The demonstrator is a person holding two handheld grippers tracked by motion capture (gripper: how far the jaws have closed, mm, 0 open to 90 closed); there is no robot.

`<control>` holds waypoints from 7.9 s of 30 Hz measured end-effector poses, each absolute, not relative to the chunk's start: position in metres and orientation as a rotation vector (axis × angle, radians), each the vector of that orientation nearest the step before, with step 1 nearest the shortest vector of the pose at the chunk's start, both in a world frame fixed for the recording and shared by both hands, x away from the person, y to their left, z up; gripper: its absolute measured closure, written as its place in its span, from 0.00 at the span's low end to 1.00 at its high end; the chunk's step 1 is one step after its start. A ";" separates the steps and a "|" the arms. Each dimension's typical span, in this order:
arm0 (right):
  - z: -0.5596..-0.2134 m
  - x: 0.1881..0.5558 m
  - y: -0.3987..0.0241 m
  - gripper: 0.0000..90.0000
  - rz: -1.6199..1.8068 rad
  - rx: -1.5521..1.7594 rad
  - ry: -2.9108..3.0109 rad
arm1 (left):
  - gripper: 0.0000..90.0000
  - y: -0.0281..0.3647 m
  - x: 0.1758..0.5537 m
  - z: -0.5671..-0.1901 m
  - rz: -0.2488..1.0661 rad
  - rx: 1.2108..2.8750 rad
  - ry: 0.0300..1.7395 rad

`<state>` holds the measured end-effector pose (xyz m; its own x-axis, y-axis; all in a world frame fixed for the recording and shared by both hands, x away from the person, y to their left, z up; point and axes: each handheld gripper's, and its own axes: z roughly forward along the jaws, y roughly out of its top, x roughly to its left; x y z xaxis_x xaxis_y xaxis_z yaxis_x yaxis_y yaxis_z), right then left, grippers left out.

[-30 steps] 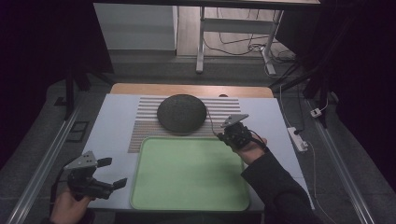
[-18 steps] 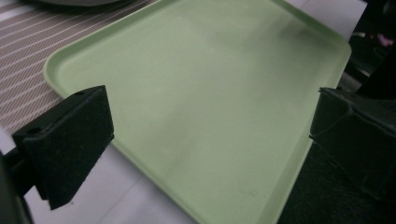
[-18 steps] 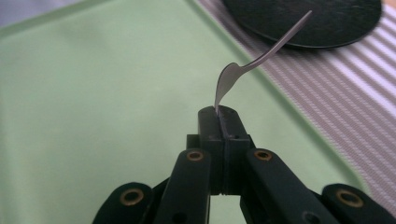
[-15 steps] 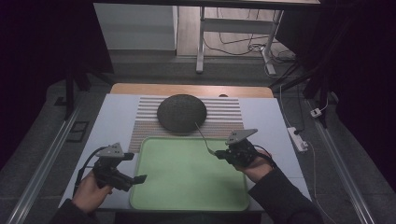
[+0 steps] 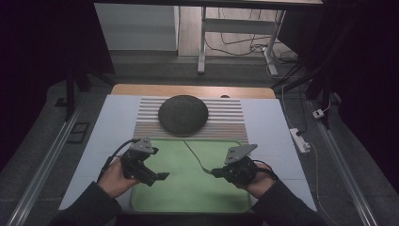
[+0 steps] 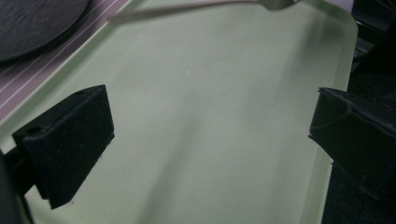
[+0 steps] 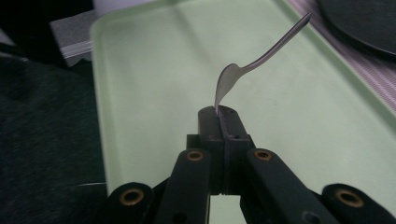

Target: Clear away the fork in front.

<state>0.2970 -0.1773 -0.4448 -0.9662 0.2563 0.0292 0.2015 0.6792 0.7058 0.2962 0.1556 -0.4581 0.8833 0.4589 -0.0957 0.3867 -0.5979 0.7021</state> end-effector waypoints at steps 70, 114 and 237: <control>-0.445 0.284 -0.165 0.58 1.303 0.152 2.882 | 0.96 0.096 0.305 -0.471 0.105 2.662 -0.469; -0.452 0.258 -0.234 0.00 1.112 0.758 2.476 | 0.96 0.149 0.296 -0.468 0.044 2.419 1.072; -0.458 0.246 -0.264 0.00 1.058 0.869 2.515 | 0.99 0.166 0.360 -0.517 0.086 2.270 1.328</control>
